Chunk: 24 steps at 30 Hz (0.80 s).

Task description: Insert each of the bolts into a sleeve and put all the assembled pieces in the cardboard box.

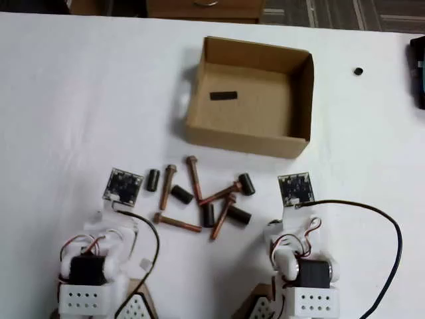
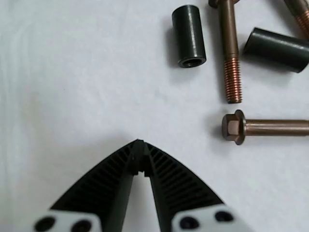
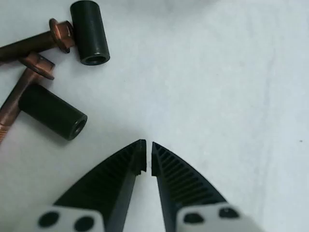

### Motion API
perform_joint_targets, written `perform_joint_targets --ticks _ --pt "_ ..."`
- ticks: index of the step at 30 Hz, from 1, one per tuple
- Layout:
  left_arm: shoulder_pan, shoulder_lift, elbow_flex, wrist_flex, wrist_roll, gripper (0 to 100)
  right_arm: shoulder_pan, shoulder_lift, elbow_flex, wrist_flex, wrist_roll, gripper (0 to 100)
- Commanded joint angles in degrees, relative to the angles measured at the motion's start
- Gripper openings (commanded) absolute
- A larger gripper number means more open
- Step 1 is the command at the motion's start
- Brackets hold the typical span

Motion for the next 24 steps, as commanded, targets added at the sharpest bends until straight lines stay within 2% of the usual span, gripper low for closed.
perform_joint_targets --ticks 1,14,18,24 --pt "-0.26 -1.58 1.19 -0.62 -0.44 2 0.22 -0.66 0.44 -0.57 0.00 2.0" --pt "-0.53 -1.58 1.19 -0.62 0.00 2 0.22 -0.66 0.44 -0.57 0.00 2.0" --pt "-0.62 -1.58 0.40 -0.70 4.75 2 -0.31 -0.75 0.18 -3.03 -0.09 2.0" --pt "-0.97 -1.58 -3.65 0.00 4.84 2 6.02 -0.31 -12.92 0.84 0.00 2.0"
